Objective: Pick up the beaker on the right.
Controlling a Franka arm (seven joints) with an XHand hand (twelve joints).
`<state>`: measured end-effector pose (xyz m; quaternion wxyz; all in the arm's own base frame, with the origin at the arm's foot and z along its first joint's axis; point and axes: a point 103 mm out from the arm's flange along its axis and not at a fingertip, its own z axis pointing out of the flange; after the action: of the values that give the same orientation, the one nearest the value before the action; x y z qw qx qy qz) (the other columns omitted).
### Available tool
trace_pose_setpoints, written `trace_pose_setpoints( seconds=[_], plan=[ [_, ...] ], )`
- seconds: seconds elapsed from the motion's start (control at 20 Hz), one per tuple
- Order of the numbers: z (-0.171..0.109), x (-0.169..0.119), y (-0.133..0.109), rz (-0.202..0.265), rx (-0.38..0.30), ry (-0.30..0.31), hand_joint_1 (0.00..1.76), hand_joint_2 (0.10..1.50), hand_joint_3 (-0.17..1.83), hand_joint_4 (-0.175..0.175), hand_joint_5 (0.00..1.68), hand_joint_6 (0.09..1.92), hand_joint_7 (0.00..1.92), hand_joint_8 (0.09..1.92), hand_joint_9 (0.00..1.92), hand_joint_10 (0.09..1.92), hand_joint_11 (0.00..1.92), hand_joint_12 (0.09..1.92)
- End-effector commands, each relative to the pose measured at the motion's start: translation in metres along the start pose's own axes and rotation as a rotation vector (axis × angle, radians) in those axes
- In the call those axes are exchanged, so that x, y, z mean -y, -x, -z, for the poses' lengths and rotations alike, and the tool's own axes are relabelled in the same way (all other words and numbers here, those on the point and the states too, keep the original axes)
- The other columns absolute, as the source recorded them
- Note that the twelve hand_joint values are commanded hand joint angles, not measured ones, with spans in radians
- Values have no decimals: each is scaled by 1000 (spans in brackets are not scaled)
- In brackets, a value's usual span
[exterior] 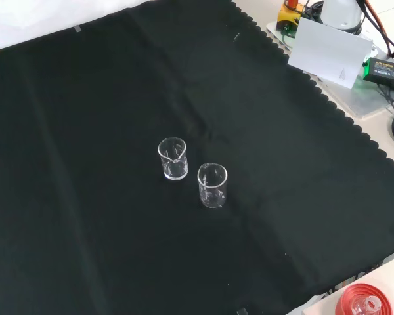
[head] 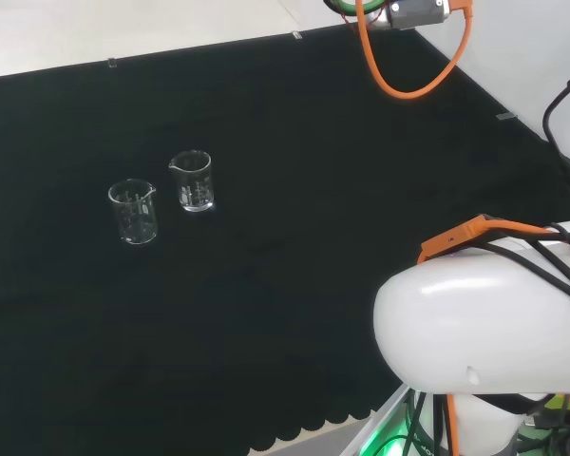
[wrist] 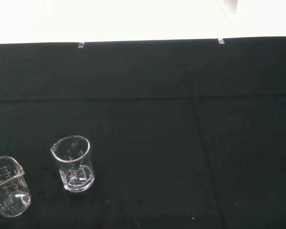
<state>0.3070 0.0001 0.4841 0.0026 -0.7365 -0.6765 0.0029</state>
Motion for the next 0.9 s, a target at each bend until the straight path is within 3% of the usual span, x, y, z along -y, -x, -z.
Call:
trace_pose_setpoints(
  seconds=[0.05, 0.5, 0.9],
  plan=[
    [21, 9, 0, 4, 12, 30, 170, 1332, 222, -57, 323, 87, 305, 87, 420, 87, 0, 989],
    [20, 8, -2, 6, 18, 27, 148, 1353, 219, -55, 335, 87, 310, 87, 428, 87, 0, 996],
    [-6, -6, 15, -27, -8, -9, 278, 1261, 159, -61, 303, 87, 315, 87, 428, 87, 0, 991]
  ],
)
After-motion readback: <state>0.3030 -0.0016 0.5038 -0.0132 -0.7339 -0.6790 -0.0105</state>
